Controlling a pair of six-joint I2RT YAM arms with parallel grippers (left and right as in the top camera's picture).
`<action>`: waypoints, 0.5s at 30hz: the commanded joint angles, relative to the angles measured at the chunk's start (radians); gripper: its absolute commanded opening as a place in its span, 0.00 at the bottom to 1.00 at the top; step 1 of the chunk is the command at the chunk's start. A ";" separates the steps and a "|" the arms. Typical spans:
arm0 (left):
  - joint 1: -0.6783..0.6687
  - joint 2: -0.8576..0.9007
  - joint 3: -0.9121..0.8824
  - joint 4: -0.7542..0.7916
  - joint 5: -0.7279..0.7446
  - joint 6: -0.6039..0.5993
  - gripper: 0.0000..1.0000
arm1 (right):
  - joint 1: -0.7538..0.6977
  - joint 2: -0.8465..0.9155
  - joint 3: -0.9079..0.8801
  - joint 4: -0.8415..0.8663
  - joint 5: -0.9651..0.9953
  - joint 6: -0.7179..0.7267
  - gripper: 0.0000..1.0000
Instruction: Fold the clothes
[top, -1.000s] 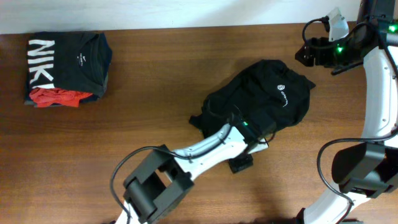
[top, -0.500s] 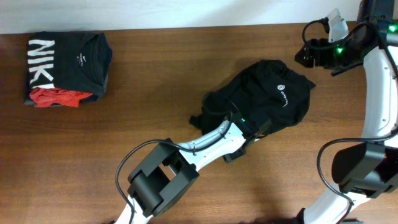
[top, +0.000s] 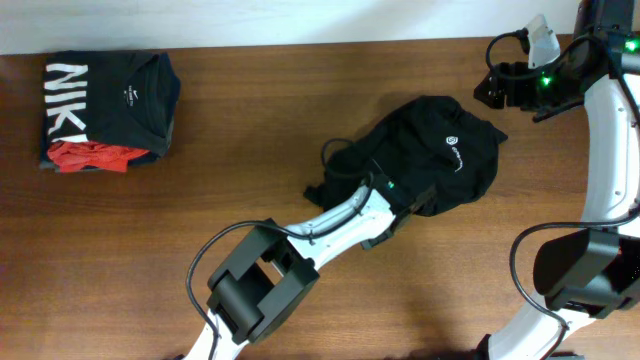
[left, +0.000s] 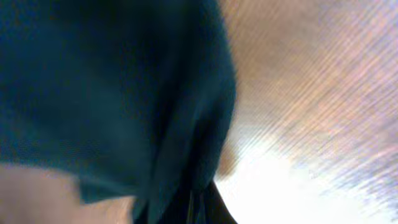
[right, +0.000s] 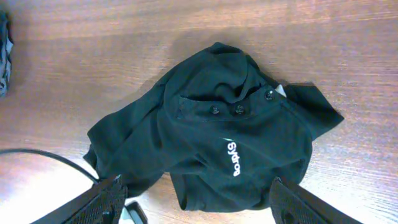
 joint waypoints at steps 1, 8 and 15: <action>0.097 -0.015 0.256 -0.130 -0.045 -0.066 0.00 | -0.002 -0.014 0.006 -0.012 -0.011 -0.008 0.78; 0.290 -0.020 0.704 -0.309 -0.094 -0.065 0.00 | -0.002 -0.014 0.006 -0.079 -0.083 -0.010 0.79; 0.408 -0.020 0.845 -0.304 -0.102 -0.064 0.00 | 0.045 -0.014 0.006 -0.198 -0.135 -0.151 0.78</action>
